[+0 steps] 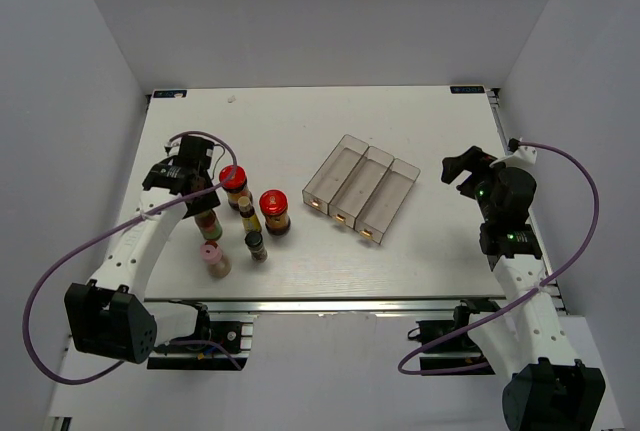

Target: Organize the condiment bottles

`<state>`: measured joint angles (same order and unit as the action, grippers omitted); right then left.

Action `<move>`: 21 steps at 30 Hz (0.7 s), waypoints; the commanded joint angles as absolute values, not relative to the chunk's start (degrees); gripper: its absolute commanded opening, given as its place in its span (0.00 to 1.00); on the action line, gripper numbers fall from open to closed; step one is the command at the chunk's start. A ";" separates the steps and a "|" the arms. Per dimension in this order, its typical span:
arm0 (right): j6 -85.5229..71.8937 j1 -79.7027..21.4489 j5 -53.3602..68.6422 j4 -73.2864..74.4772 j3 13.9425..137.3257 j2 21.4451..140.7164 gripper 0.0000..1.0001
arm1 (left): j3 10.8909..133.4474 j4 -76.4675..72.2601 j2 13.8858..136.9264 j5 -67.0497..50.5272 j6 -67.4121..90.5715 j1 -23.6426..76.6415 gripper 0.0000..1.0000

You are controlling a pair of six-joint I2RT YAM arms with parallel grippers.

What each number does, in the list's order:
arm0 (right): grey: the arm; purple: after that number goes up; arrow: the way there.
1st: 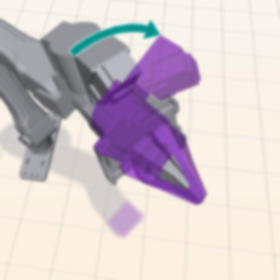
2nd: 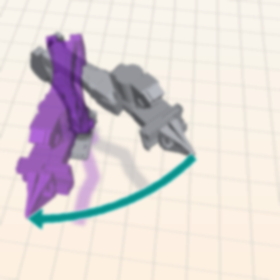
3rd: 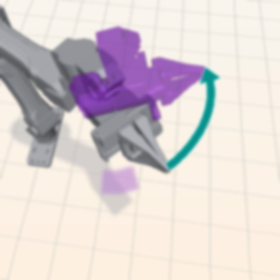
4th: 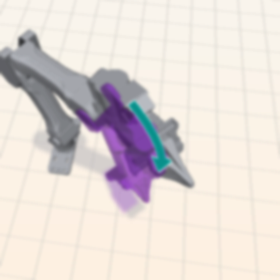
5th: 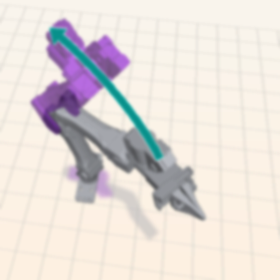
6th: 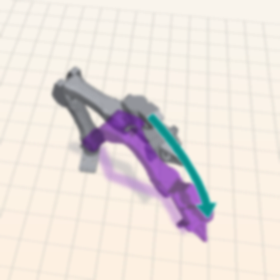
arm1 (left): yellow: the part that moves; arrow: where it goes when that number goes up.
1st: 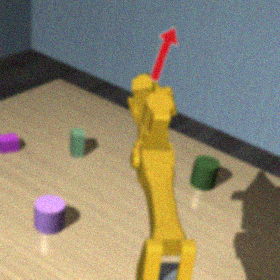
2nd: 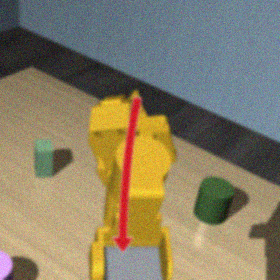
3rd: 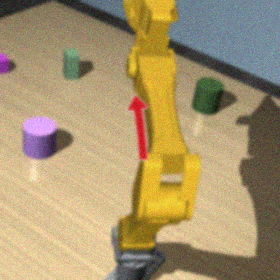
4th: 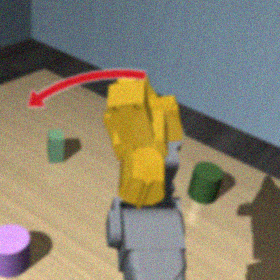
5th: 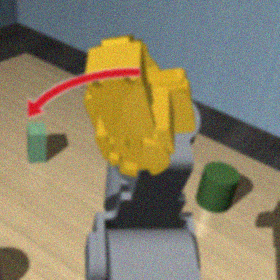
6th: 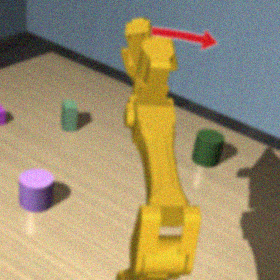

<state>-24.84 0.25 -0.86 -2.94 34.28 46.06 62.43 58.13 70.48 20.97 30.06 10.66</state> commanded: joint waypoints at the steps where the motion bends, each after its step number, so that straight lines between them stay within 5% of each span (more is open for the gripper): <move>1: -23.73 0.35 -1.76 -3.60 34.28 45.26 0.89 | 64.78 59.06 70.14 24.61 29.97 10.99 0.49; 7: -23.73 0.35 -1.58 -3.60 34.28 45.26 0.89 | 66.53 58.80 70.31 24.34 29.45 11.34 0.28; 21: -23.55 0.35 -1.49 -3.87 34.28 45.18 0.89 | 81.38 58.97 67.68 24.70 29.62 11.69 0.08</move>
<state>-24.77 0.25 -1.15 -2.94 34.28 46.06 75.70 61.04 70.89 22.02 29.98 11.44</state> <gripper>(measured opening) 0.895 0.489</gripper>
